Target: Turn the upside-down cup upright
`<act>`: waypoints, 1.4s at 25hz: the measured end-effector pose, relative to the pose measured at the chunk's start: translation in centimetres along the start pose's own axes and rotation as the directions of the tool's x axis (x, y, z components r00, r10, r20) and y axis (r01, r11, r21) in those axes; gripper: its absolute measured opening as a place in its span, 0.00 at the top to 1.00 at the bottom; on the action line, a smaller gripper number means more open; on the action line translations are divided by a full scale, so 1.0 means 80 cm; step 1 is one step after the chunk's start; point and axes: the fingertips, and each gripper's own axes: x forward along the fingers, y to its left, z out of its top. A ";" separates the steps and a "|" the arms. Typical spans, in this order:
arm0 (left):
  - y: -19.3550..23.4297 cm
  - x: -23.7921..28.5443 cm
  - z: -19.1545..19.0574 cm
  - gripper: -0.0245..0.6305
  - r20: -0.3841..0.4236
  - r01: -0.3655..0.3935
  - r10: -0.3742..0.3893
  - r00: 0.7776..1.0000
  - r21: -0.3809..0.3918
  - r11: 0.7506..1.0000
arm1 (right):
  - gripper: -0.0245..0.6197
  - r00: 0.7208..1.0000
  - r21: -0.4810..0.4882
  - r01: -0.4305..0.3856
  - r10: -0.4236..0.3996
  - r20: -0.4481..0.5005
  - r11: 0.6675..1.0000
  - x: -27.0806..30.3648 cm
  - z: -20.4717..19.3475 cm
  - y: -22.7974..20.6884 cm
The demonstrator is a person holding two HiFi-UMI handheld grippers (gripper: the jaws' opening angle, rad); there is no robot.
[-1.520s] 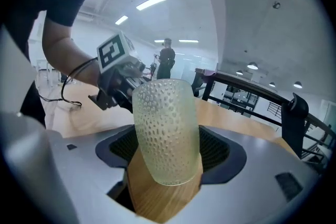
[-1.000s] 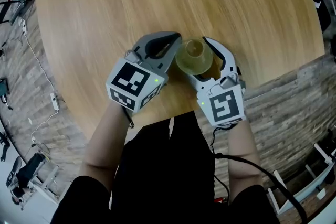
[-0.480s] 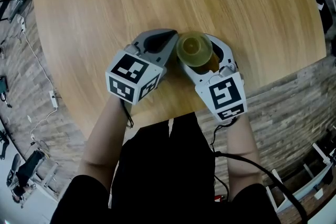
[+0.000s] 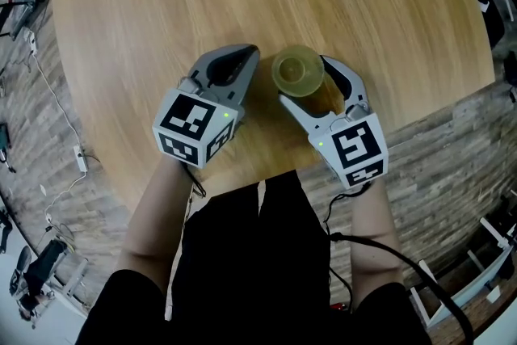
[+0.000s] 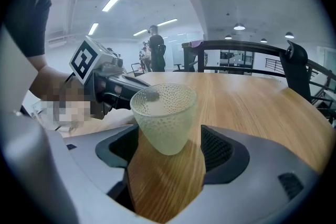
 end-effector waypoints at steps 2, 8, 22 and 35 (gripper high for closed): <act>0.004 -0.022 0.016 0.95 0.046 -0.052 0.050 0.998 0.035 0.998 | 0.47 0.999 0.019 0.031 -0.032 0.006 0.999 -0.018 0.006 -0.003; -0.036 -0.091 0.077 0.95 0.206 -0.132 0.121 0.971 0.043 0.990 | 0.48 0.981 0.050 0.149 -0.154 0.119 0.988 -0.103 0.057 0.005; -0.176 -0.195 0.210 0.95 0.375 -0.177 0.171 0.911 -0.020 0.984 | 0.94 0.814 0.172 0.389 -0.425 0.395 0.905 -0.272 0.205 0.050; -0.235 -0.242 0.246 0.95 0.453 -0.276 0.255 0.854 -0.020 0.961 | 0.94 0.753 0.195 0.390 -0.434 0.495 0.900 -0.345 0.240 0.075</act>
